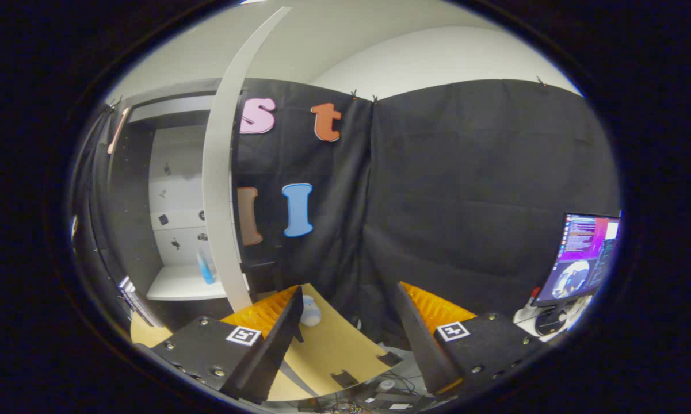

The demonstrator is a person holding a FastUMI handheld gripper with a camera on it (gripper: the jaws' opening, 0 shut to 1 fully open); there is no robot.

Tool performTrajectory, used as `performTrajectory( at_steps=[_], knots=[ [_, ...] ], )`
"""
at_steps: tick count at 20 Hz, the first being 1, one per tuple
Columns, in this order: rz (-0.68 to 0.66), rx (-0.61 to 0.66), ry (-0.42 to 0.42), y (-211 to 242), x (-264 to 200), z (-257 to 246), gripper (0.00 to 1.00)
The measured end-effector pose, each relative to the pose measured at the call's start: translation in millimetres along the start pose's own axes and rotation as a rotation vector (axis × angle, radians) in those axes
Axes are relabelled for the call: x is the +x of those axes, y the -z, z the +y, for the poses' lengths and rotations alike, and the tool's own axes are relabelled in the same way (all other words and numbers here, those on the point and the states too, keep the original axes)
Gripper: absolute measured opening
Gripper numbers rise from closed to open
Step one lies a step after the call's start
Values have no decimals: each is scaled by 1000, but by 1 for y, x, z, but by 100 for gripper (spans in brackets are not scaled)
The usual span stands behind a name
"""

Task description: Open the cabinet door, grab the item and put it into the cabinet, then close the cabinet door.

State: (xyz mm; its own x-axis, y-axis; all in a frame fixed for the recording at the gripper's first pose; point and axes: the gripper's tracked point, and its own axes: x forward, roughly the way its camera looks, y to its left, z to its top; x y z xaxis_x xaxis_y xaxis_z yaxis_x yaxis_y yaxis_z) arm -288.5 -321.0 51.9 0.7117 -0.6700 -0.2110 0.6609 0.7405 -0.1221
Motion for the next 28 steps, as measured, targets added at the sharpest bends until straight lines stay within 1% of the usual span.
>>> performTrajectory(
  at_steps=[1, 4, 7, 13, 16, 23, 28],
  knots=[
    [-2, -6, -20, -1, 3, 3, 95],
    [-5, -18, -21, -2, 9, 1, 95],
    [-9, -18, -39, -1, 6, 11, 95],
    [-3, -19, -134, 3, -5, 35, 95],
    [3, -19, -208, 6, -14, 55, 95],
    [24, 32, -387, 8, -27, 100, 95],
    [48, 92, -521, 14, -34, 135, 96]
  ],
)
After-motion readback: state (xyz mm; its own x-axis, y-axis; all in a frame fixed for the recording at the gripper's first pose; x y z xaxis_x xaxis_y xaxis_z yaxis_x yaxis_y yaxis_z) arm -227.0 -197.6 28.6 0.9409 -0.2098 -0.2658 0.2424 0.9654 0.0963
